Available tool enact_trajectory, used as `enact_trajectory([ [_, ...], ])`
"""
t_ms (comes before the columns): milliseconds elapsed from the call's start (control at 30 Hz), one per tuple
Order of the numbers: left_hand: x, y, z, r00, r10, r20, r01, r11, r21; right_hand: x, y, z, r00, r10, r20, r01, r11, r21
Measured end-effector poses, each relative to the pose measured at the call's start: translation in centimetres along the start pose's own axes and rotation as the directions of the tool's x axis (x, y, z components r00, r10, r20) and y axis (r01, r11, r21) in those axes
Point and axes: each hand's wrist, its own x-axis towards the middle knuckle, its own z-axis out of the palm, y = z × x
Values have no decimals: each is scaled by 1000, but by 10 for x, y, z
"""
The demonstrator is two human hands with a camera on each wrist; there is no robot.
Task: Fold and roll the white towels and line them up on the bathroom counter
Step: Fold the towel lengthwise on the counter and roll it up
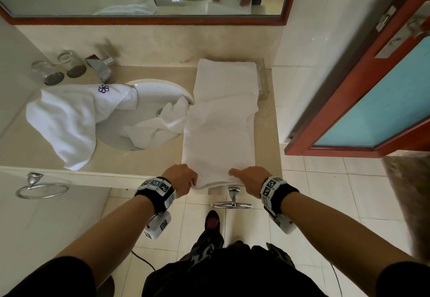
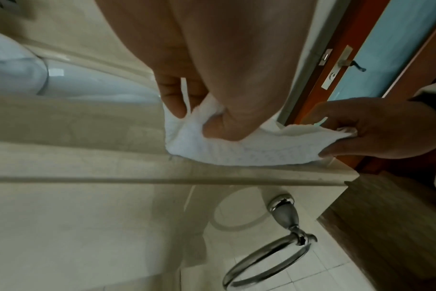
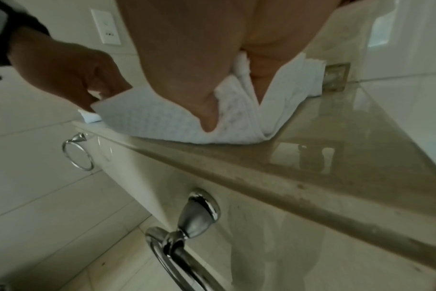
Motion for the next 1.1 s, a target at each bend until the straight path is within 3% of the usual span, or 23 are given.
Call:
enact_trajectory([
  [100,4,8,7,999,-42,-21,43,999,21,2,1,2,1000,23,-3,-22,1000,9],
  [233,3,17,25,998,25,-58,-12,977,213,8,1,10,1000,13,-24,-14,998,-55],
  [333,2,18,31,993,46,-111,-21,974,224,13,5,15,997,-22,-78,13,994,-113],
  [500,20,3,-11,978,1,-210,33,987,158,23,25,-11,995,44,-93,-59,985,-165],
  [600,38,0,-36,965,6,-261,50,977,207,33,29,-29,972,101,-213,-136,978,-156],
  [733,35,-6,-25,960,76,-269,-37,988,148,28,35,-13,956,-60,-288,12,986,-168],
  [867,15,-3,17,992,92,-83,-94,995,-20,15,25,24,962,-208,-177,159,954,-255],
  [933,8,3,28,991,45,-124,-46,999,-6,14,20,31,953,-254,-168,212,949,-233],
  [1100,7,11,34,980,-2,-197,1,1000,-4,11,13,28,975,-159,-156,135,978,-156],
])
